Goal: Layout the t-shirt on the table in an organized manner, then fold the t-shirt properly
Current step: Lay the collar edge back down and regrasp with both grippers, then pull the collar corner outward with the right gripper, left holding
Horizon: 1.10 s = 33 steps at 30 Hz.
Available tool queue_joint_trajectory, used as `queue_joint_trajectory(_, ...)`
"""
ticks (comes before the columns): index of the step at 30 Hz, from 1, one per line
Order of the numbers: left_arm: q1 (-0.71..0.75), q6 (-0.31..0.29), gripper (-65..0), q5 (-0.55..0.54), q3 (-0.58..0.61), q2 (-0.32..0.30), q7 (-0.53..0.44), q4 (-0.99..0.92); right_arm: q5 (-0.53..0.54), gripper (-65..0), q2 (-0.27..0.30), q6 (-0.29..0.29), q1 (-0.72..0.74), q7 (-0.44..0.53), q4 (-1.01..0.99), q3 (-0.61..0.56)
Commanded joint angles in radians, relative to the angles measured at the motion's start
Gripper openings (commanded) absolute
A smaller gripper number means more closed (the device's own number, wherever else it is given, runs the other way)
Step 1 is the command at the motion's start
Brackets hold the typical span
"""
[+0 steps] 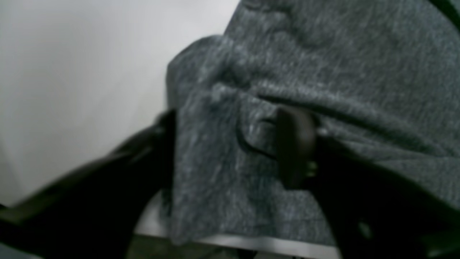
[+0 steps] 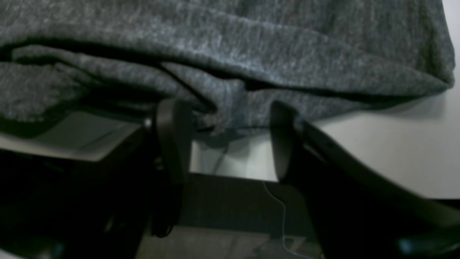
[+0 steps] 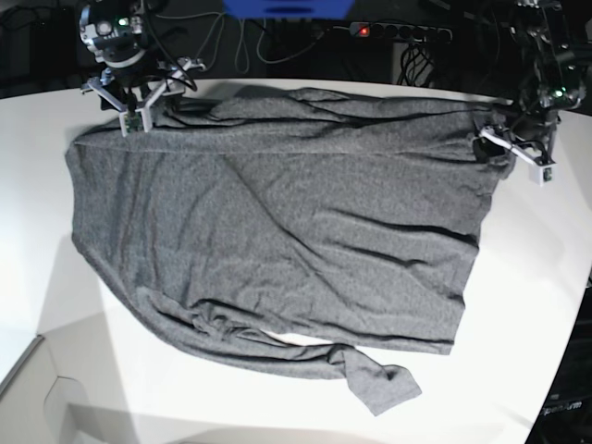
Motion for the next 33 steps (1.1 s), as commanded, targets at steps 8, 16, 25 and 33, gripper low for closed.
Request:
queue_joint_trajectory(8,0.017,-0.003,-12.2,-0.009,-0.050,-0.008,-0.013,0.024,-0.001,-28.5,0.006,-0.001,0.001,0.020,0.016,0.006)
queue_joint_trajectory(16,0.069,-0.003,-12.1,-0.009,-0.133,0.068,-0.013,0.082,-0.001,-28.5,0.006,-0.001,0.006,0.020,0.013,0.000)
queue_joint_trajectory(25,0.065,-0.003,-12.1,0.003,-0.113,0.121,-0.013,0.027,-0.001,-28.5,0.007,-0.001,0.006,0.021,0.013,-0.003)
queue_joint_trajectory(33,0.048,-0.003,-13.1,0.002,-0.057,0.112,-0.013,-0.070,-0.001,-28.1,0.024,0.000,-0.002,0.023,0.017,-0.061)
